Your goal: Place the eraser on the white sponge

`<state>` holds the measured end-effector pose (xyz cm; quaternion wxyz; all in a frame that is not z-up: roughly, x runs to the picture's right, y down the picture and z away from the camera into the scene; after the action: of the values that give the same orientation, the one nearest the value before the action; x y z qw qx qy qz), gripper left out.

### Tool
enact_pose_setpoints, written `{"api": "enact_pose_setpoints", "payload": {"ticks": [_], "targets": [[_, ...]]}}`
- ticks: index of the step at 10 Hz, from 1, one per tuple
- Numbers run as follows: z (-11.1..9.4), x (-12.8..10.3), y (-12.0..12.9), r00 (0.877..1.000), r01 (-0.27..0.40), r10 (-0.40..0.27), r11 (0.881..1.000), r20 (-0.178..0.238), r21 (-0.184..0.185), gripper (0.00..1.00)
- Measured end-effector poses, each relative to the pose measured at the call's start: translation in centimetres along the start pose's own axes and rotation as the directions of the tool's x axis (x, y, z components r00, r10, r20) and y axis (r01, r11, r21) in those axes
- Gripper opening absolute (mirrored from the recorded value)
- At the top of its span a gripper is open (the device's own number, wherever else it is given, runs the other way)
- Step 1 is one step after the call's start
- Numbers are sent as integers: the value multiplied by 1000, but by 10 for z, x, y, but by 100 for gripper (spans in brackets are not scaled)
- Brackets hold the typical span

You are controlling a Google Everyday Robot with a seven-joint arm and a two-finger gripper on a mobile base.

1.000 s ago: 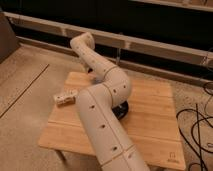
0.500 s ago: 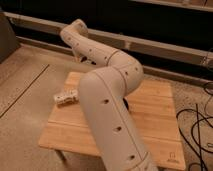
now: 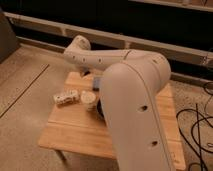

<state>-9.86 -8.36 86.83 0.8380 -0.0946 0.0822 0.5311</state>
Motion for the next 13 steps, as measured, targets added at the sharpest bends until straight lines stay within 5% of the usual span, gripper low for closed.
{"api": "enact_pose_setpoints", "payload": {"ticks": [6, 13], "targets": [[8, 4, -1, 1000, -14, 14, 1000, -10, -8, 0], [71, 23, -48, 982, -125, 121, 992, -146, -17, 0]]}}
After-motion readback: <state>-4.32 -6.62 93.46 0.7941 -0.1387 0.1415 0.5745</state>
